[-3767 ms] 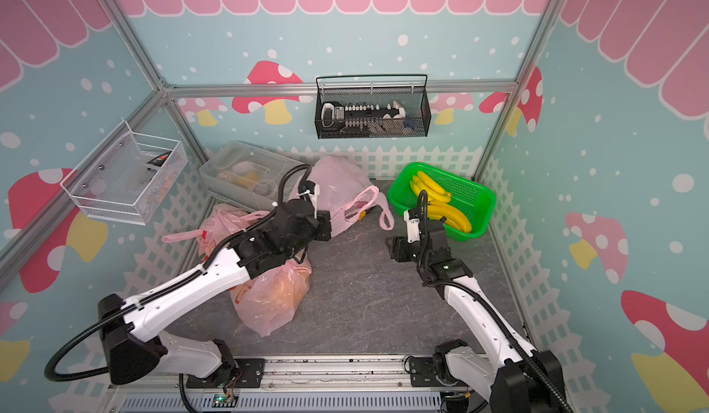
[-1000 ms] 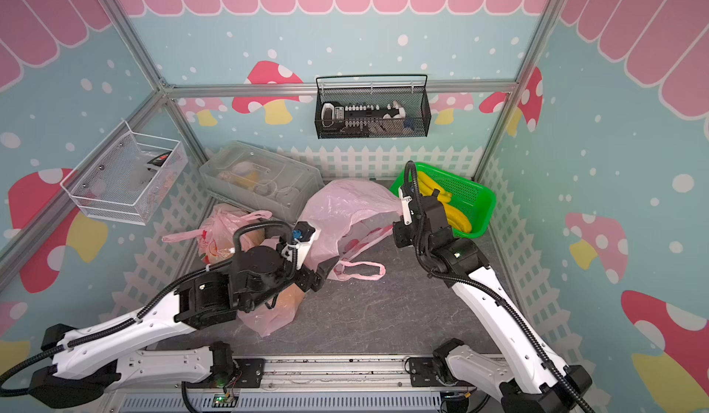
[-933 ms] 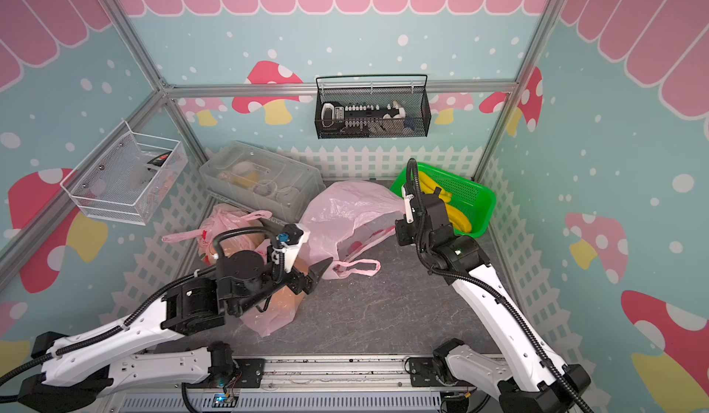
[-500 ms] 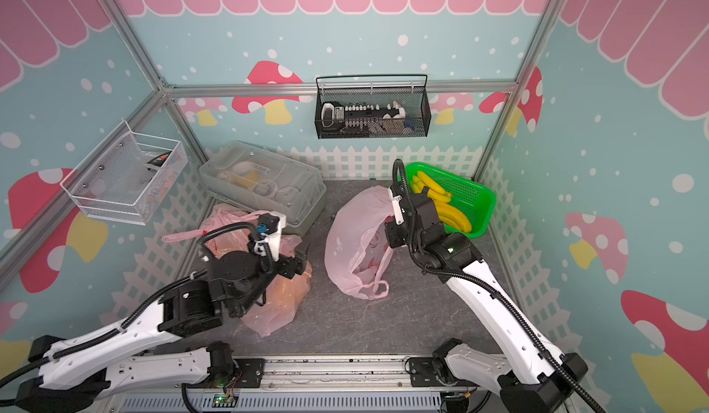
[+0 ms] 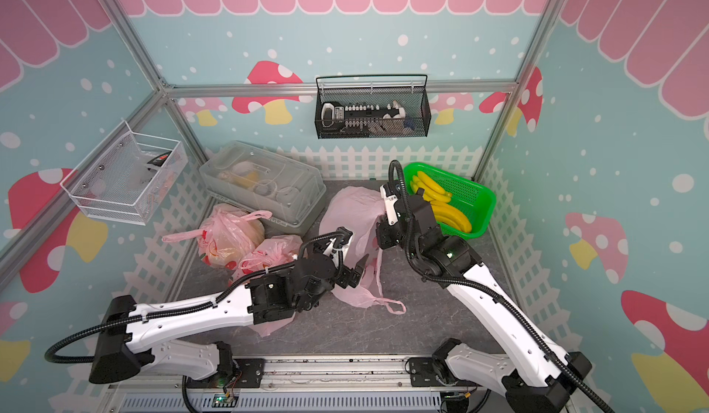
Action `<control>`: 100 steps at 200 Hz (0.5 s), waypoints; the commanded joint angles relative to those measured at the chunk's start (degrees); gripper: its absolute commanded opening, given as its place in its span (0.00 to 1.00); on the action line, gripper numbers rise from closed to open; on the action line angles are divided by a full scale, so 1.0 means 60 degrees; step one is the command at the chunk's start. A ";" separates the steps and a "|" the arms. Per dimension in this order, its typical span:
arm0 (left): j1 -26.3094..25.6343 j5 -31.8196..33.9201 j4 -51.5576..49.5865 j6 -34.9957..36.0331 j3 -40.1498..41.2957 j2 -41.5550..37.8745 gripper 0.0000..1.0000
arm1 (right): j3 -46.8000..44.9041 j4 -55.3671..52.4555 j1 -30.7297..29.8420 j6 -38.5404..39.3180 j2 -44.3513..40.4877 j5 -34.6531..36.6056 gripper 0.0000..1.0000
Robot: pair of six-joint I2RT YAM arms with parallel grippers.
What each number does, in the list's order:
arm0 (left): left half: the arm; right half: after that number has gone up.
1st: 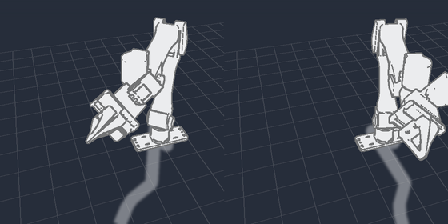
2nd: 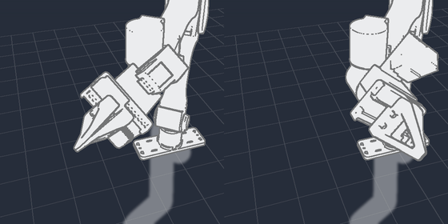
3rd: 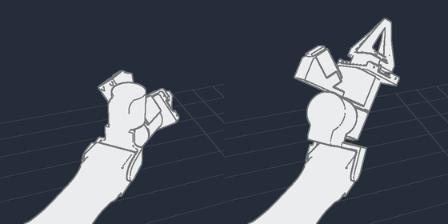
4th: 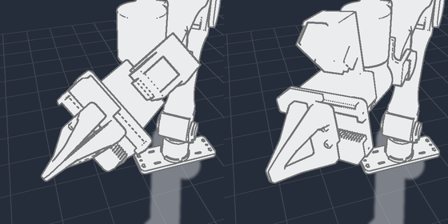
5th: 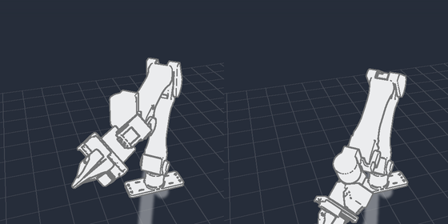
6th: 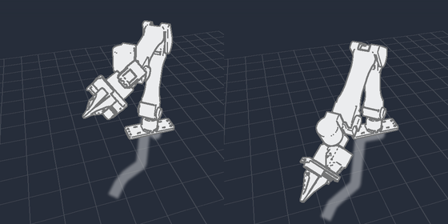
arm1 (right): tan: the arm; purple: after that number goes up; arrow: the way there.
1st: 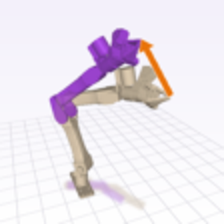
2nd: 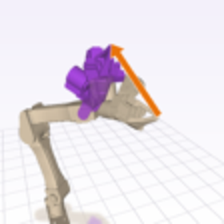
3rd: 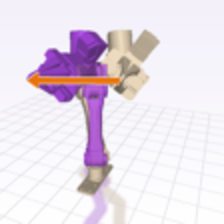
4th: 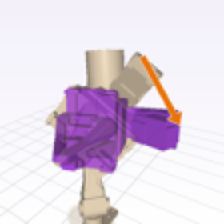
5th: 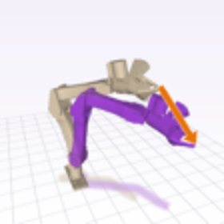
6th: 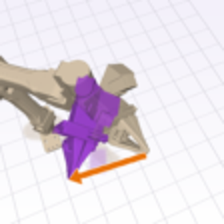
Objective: Place the banana into a plastic bag & tie a knot
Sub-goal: Open the plastic bag at the center of the board.
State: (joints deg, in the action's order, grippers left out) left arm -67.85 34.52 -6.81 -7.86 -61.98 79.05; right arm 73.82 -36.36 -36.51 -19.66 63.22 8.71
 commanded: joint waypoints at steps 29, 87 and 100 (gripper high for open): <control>0.0709 0.0025 -0.0494 -0.1163 -0.0968 0.0865 0.88 | 0.0090 0.0332 -0.0225 -0.0217 -0.0078 -0.0245 0.00; 0.1088 -0.0914 0.1249 -0.1053 0.0553 -0.0089 0.18 | 0.0101 0.0165 0.0380 0.0071 0.0576 -0.0258 0.00; 0.1326 -0.1247 0.1489 -0.1261 0.0913 -0.0454 0.00 | 0.0249 0.0203 0.0642 0.0194 0.0846 -0.0611 0.00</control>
State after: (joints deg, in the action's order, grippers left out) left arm -61.80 31.18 -3.53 -13.72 -60.07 80.60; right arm 73.82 -35.59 -35.09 -20.01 65.89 8.10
